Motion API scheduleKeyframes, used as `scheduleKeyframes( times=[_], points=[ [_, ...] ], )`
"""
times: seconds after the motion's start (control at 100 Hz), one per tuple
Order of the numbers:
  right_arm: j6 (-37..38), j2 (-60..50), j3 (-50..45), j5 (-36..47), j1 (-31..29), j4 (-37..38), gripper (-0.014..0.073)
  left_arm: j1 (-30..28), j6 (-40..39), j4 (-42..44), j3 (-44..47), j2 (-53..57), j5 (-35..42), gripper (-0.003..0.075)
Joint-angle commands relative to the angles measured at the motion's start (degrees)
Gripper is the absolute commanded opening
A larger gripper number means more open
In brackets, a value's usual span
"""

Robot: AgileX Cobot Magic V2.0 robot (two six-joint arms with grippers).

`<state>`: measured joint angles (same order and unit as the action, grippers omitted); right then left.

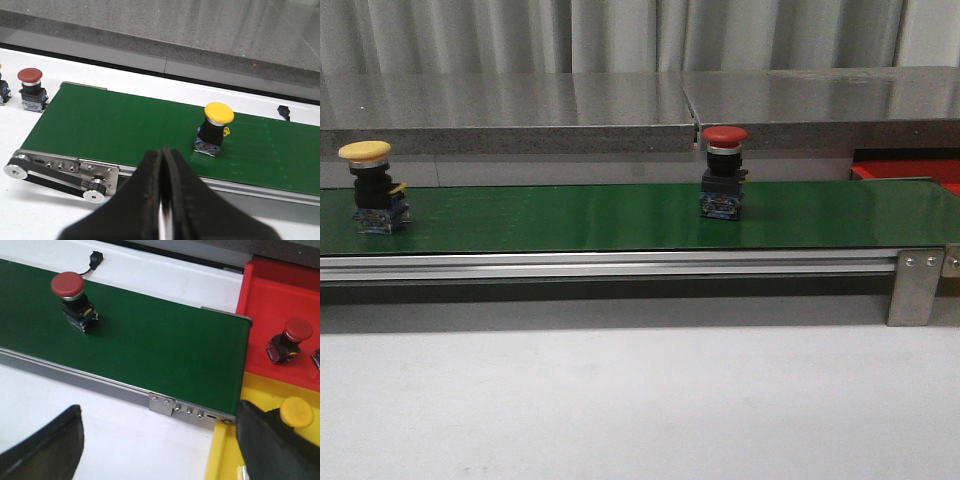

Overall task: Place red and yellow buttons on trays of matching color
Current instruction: 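Reach the right gripper down and grasp the red button on the belt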

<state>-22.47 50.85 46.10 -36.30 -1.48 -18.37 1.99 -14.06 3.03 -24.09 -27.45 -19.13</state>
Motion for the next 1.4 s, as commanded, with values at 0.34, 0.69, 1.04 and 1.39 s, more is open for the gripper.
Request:
scheduleKeyframes(
  times=[0.34, 0.69, 1.04, 1.39],
  points=[
    [-1.1, 13.1, 7.9, 1.0, 1.0, -1.1, 0.0624, 0.5, 0.0, -0.3, -1.6, -0.2, 4.9, -0.0019],
    [-3.1, 31.4, 18.2, 0.9, 7.1, -1.1, 0.0624, 0.5, 0.0, -0.3, -1.6, -0.2, 4.9, -0.0019],
    [-3.6, 43.1, 28.9, -0.1, 9.4, -1.1, 0.0624, 0.5, 0.0, -0.3, -1.6, -0.2, 4.9, -0.0019],
    [-3.6, 48.8, 33.5, -0.4, 9.4, 1.8, 0.0347, 0.5, 0.0, -0.3, -1.6, -0.2, 4.9, -0.0019]
  ],
)
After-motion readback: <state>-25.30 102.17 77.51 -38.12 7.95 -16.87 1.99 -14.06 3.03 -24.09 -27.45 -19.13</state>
